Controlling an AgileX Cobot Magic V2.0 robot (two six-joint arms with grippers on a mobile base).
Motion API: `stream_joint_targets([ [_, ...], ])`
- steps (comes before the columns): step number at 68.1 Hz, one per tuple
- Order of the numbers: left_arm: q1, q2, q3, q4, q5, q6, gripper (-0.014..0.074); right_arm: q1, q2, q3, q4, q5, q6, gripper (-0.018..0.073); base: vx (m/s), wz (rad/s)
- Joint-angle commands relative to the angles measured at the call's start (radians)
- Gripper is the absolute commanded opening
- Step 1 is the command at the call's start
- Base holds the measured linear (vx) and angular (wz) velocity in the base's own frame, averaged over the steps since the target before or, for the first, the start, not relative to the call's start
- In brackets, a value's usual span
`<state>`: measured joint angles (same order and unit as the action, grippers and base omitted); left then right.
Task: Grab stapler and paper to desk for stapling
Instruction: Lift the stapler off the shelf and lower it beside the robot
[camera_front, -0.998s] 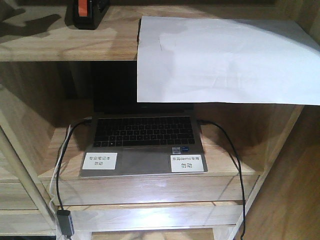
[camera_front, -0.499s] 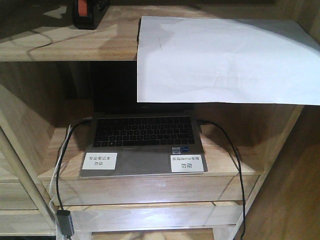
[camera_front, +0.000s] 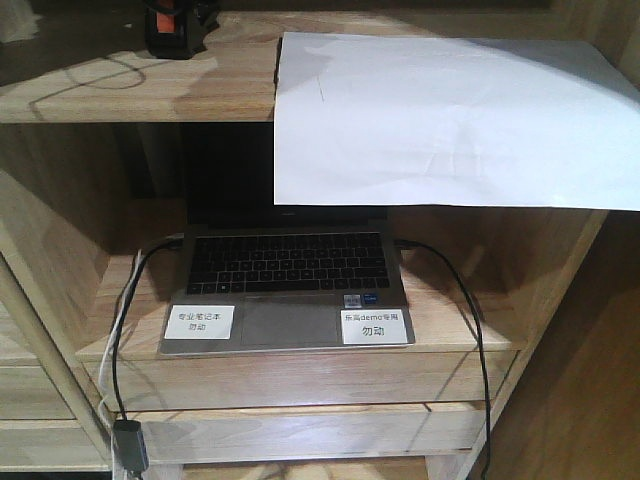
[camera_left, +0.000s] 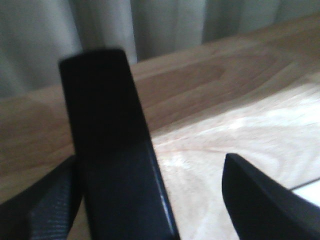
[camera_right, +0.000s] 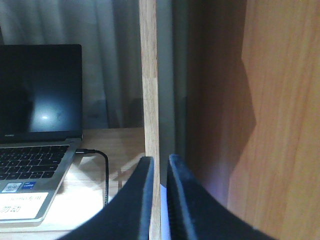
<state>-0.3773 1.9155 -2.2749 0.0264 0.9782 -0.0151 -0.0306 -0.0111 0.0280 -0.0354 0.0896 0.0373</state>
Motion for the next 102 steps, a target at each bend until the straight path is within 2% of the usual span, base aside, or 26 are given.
stream_joint_targets([
  [1, -0.002, -0.042, -0.030, 0.011, -0.073, -0.017, 0.0537, 0.001, -0.015, 0.002, -0.004, -0.076, -0.010, 0.0061, 0.00, 0.00],
  [6, -0.002, -0.040, -0.031, 0.013, -0.081, -0.042, 0.0503, 0.001, -0.015, 0.002, -0.004, -0.076, -0.010, 0.0061, 0.00, 0.00],
  [13, -0.002, -0.041, -0.031, 0.034, -0.110, -0.083, 0.0396, 0.001, -0.015, 0.002, -0.004, -0.076, -0.010, 0.0061, 0.00, 0.00],
  [30, -0.002, -0.054, -0.031, 0.037, -0.138, -0.085, -0.0012, 0.001, -0.015, 0.002, -0.004, -0.076, -0.010, 0.0061, 0.00, 0.00],
  [45, -0.003, -0.116, -0.031, 0.036, -0.167, -0.085, -0.0008, 0.001, -0.015, 0.002, -0.004, -0.076, -0.010, 0.0061, 0.00, 0.00],
  [56, -0.006, -0.173, -0.030, -0.003, -0.103, -0.072, -0.0008, 0.001, -0.015, 0.002, -0.004, -0.076, -0.010, 0.0061, 0.00, 0.00],
  [73, -0.046, -0.245, 0.011, 0.010, -0.075, -0.034, -0.0007, 0.001, -0.015, 0.002, -0.004, -0.076, -0.010, 0.0061, 0.00, 0.00],
  [83, -0.063, -0.340, 0.166, 0.019, -0.136, -0.007, -0.0007, 0.001, -0.015, 0.002, -0.004, -0.076, -0.010, 0.0061, 0.00, 0.00],
  [102, -0.063, -0.654, 0.639, 0.025, -0.362, -0.017, -0.0007, 0.001, -0.015, 0.002, -0.004, -0.076, -0.010, 0.0061, 0.00, 0.00],
])
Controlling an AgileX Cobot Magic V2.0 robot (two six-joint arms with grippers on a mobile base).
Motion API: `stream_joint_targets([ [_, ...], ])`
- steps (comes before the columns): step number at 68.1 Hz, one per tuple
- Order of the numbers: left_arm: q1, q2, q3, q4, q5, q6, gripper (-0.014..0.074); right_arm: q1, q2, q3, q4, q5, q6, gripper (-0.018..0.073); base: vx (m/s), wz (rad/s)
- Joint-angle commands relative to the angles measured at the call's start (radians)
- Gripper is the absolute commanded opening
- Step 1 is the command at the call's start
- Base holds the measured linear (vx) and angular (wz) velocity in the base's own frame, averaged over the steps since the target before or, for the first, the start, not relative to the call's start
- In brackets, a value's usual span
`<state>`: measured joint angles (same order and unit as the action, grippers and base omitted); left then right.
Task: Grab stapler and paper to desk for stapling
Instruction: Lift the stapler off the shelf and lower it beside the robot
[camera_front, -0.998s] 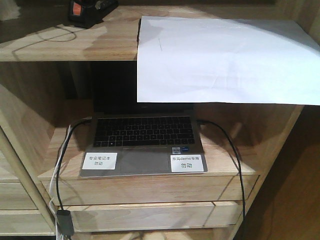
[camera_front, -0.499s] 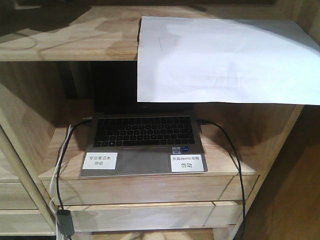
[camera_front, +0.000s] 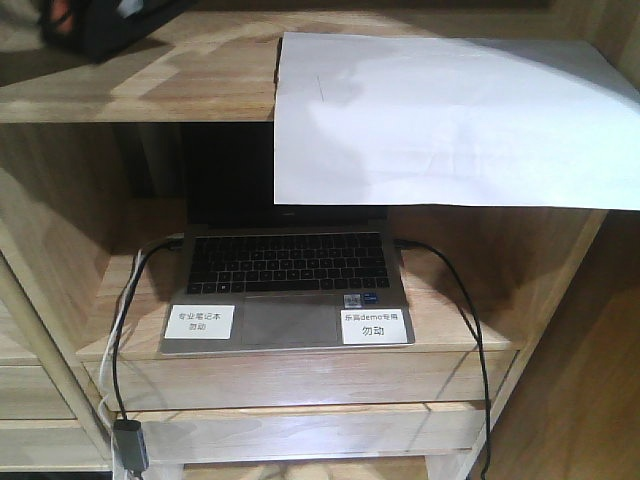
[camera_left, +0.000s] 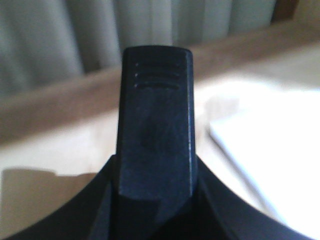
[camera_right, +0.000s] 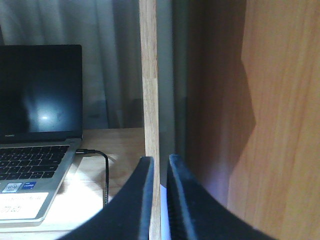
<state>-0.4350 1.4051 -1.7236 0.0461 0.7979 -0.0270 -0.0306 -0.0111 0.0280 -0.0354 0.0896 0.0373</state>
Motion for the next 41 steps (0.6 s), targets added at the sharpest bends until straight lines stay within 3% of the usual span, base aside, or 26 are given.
stream_joint_targets([
  [1, -0.005, -0.160, 0.107, 0.006, -0.187, -0.005, -0.0007, 0.001, -0.015, 0.002, -0.004, -0.076, -0.010, 0.0061, 0.00, 0.00],
  [41, -0.005, -0.750, 0.758, 0.008, -0.234, 0.006, -0.0007, 0.001, -0.015, 0.002, -0.004, -0.076, -0.010, 0.0061, 0.00, 0.00],
])
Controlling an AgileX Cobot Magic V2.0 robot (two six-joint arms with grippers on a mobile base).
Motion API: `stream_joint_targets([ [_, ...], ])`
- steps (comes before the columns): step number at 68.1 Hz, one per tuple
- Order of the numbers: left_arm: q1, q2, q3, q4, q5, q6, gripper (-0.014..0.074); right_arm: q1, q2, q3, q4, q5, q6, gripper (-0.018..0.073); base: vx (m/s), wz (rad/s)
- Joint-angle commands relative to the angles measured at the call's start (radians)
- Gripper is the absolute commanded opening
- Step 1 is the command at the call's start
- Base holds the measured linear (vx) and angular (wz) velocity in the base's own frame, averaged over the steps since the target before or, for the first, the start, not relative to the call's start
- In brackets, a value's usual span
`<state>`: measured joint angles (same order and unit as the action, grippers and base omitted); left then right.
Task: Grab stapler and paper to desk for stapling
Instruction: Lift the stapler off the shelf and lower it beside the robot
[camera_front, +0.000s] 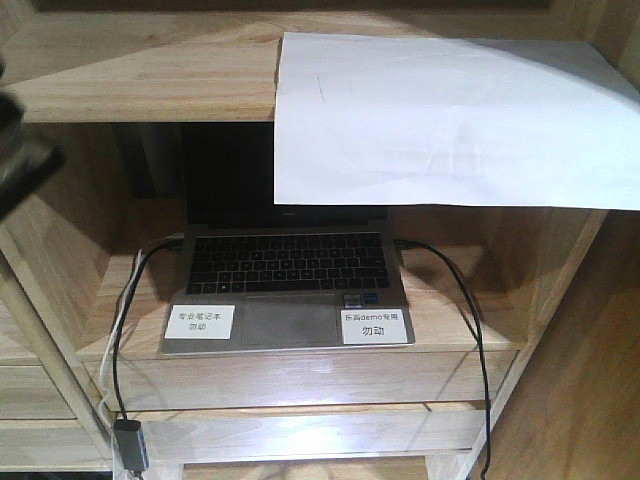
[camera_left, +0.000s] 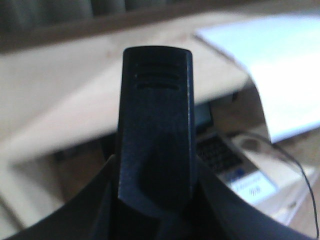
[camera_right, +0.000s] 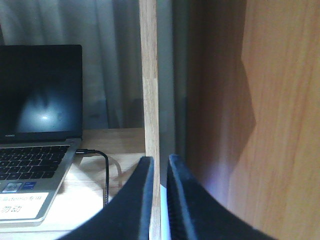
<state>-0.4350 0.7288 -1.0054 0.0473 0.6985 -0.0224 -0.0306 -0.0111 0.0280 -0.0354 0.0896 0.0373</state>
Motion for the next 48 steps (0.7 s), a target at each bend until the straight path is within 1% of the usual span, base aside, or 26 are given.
stream_joint_targets([
  [1, -0.005, -0.086, 0.054, 0.007, -0.137, 0.001, -0.0007, 0.001, -0.015, 0.002, -0.004, -0.076, -0.010, 0.0061, 0.00, 0.00],
  [8, -0.005, -0.184, 0.168, 0.001, -0.141, 0.001, -0.0007, 0.001, -0.015, 0.002, -0.004, -0.076, -0.010, 0.0061, 0.00, 0.00],
  [26, -0.005, -0.365, 0.423, -0.047, -0.142, 0.008, -0.0007, 0.001, -0.015, 0.002, -0.004, -0.076, -0.010, 0.0061, 0.00, 0.00],
  [33, -0.005, -0.414, 0.508, -0.039, -0.166, 0.010, -0.0007, 0.001, -0.015, 0.002, -0.004, -0.076, -0.010, 0.0061, 0.00, 0.00],
  [41, -0.005, -0.444, 0.554, -0.038, -0.182, 0.008, -0.0007, 0.001, -0.015, 0.002, -0.004, -0.076, -0.010, 0.0061, 0.00, 0.00],
  [48, -0.005, -0.447, 0.553, -0.047, -0.166, 0.004, -0.0007, 0.001, -0.015, 0.002, -0.004, -0.076, -0.010, 0.0061, 0.00, 0.00],
])
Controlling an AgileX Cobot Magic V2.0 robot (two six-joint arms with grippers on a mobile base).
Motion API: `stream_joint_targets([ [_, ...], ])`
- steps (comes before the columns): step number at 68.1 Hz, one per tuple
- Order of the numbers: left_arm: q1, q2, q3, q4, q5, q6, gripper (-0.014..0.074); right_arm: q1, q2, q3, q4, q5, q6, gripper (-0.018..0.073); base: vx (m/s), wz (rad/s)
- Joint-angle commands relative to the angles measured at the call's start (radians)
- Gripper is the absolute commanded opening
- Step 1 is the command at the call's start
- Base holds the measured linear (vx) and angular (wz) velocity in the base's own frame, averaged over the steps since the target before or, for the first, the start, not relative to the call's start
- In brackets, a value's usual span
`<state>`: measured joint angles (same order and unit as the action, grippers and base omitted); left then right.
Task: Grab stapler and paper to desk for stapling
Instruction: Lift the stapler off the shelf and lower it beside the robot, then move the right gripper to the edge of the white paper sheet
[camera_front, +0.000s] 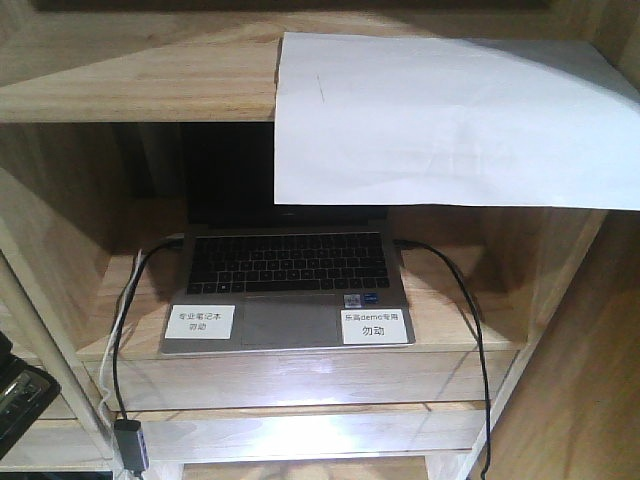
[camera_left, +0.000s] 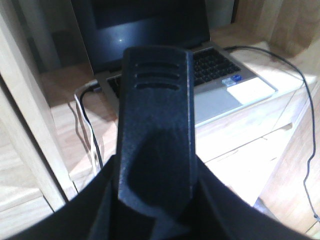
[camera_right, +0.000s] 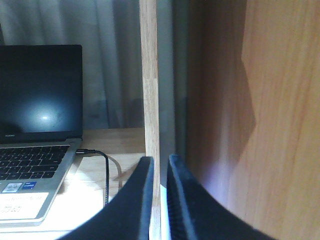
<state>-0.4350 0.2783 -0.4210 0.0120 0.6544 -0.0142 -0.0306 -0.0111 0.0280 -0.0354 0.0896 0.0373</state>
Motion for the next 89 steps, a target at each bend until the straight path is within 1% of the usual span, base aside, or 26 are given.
stream_joint_targets([
  [1, -0.005, 0.004, -0.031, -0.012, -0.122, -0.004, -0.0007, 0.001, -0.015, 0.002, -0.004, -0.076, -0.010, 0.0061, 0.00, 0.00],
  [67, -0.005, 0.004, -0.031, -0.012, -0.120, -0.004, -0.0007, 0.001, -0.014, 0.002, -0.004, -0.076, -0.010, 0.0061, 0.00, 0.00],
  [76, -0.005, 0.004, -0.031, -0.012, -0.120, -0.004, -0.0007, 0.003, -0.014, 0.002, -0.012, -0.112, 0.002, 0.0061, 0.00, 0.00],
  [78, -0.005, 0.004, -0.031, -0.012, -0.120, -0.004, -0.0007, 0.002, -0.014, 0.002, -0.012, -0.126, 0.040, 0.0061, 0.00, 0.00],
  [82, -0.005, 0.004, -0.031, -0.012, -0.120, -0.004, -0.0007, 0.002, -0.014, 0.002, -0.017, -0.160, 0.150, 0.0061, 0.00, 0.00],
  [86, -0.005, 0.004, -0.031, -0.012, -0.120, -0.004, -0.0007, 0.002, -0.014, 0.002, -0.036, -0.204, 0.333, 0.0061, 0.00, 0.00],
  [89, -0.005, 0.004, -0.031, -0.012, -0.120, -0.004, -0.0007, 0.002, -0.014, 0.002, -0.073, -0.227, 0.504, 0.0061, 0.00, 0.00],
])
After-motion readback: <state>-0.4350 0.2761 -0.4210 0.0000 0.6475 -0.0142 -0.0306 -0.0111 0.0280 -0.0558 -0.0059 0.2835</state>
